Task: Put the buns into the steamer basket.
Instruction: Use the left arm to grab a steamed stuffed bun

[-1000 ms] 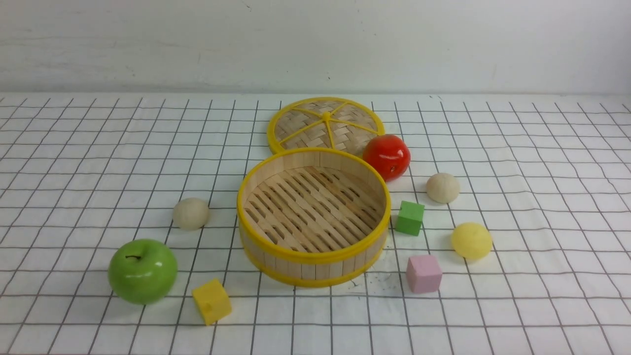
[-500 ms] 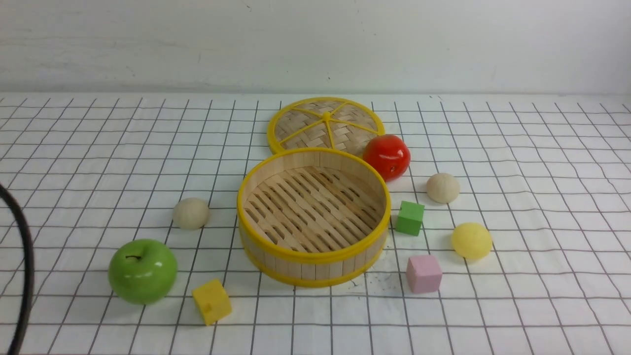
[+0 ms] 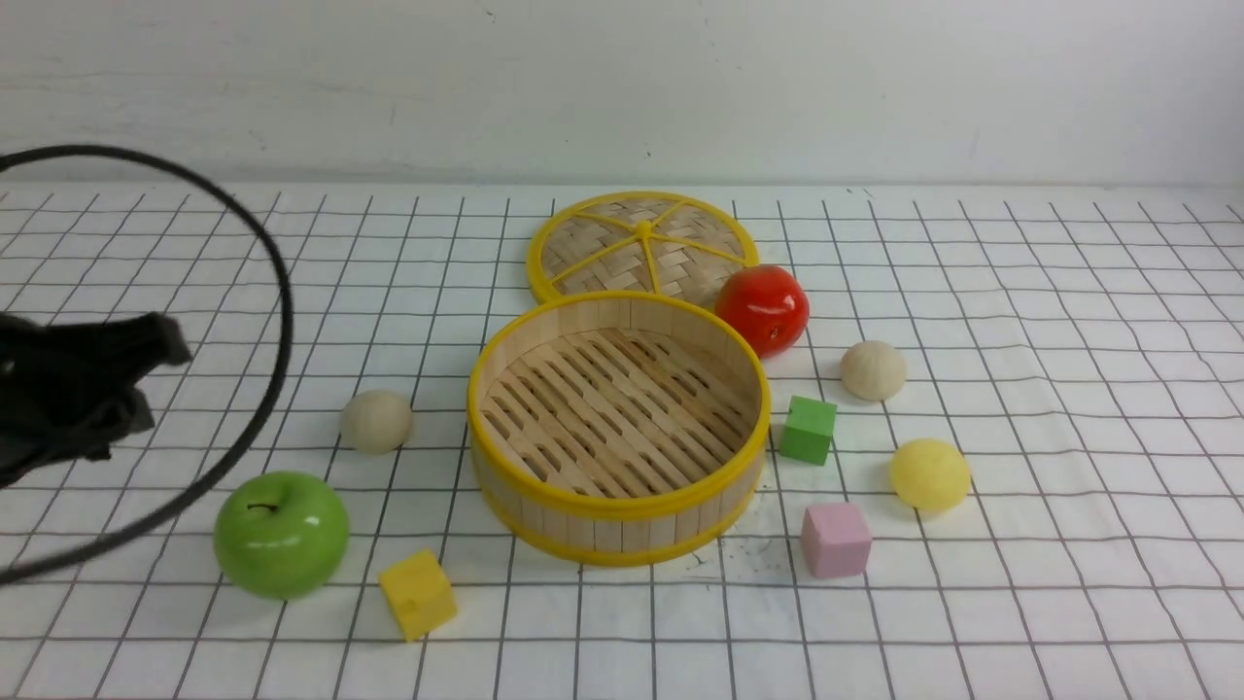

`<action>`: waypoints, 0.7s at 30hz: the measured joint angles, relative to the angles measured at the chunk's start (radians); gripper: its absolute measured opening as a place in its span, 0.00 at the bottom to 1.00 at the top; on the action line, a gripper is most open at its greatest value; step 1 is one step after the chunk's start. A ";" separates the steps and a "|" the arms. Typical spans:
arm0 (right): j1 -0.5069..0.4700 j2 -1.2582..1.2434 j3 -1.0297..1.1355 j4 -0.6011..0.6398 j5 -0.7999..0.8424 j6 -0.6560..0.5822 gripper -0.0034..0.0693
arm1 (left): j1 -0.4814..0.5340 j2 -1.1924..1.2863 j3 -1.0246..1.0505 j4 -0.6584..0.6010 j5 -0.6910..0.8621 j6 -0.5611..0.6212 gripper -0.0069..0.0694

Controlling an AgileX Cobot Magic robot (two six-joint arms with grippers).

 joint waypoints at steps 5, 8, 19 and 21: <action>0.000 0.000 0.000 0.000 0.000 0.000 0.38 | 0.000 0.241 -0.180 -0.069 0.064 0.014 0.40; 0.000 0.000 0.000 0.000 0.000 0.000 0.38 | 0.000 0.366 -0.286 -0.115 0.093 0.054 0.40; 0.000 0.000 0.000 0.000 0.000 0.000 0.38 | 0.000 0.751 -0.703 -0.203 0.372 0.339 0.40; 0.000 0.000 0.000 0.000 0.000 0.000 0.38 | -0.003 0.815 -0.782 -0.201 0.404 0.339 0.40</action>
